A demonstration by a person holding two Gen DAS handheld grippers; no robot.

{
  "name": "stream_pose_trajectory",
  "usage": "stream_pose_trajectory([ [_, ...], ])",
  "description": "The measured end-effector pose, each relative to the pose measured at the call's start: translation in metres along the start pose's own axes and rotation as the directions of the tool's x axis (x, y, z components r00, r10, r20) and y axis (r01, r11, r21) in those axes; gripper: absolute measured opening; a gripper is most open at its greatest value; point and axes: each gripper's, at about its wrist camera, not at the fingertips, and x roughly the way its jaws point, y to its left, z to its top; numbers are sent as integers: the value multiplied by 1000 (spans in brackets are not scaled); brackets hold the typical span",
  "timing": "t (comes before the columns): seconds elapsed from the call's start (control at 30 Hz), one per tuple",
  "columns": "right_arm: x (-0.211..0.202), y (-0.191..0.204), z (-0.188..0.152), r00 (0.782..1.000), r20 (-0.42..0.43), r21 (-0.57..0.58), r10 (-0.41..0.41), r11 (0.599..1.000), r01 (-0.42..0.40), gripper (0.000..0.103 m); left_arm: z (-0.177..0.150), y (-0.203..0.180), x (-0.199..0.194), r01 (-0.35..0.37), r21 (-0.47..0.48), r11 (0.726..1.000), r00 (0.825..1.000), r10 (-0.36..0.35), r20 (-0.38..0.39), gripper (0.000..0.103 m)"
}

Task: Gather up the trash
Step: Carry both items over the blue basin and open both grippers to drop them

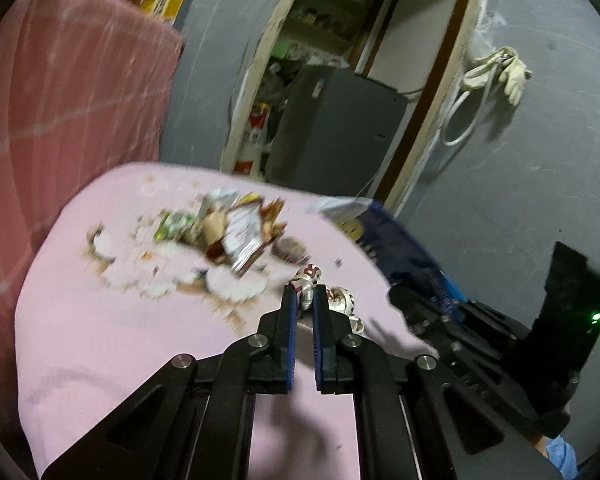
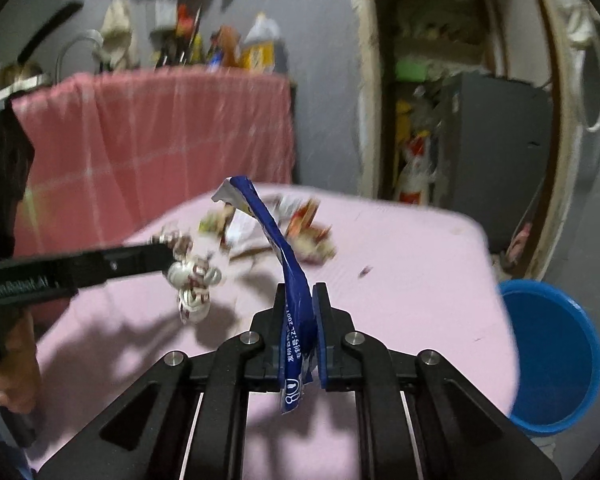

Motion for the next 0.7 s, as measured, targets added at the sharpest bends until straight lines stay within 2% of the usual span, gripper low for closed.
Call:
stream_pose_trajectory([
  [0.2, -45, -26, 29, 978, 189, 61, -91, 995, 81, 9, 23, -34, -1, 14, 58, 998, 990, -22, 139, 5],
  [0.4, -75, -59, 60, 934, 305, 118, -184, 981, 155, 9, 50, -73, 9, 44, 112, 993, 958, -73, 276, 5],
  [0.53, -93, -92, 72, 901, 344, 188, -265, 959, 210, 9, 64, -99, 32, 79, 139, 987, 946, -118, 303, 5],
  [0.7, -102, -126, 62, 866, 321, 263, -383, 915, 307, 9, 70, -126, 67, 124, 155, 980, 944, -164, 287, 5],
])
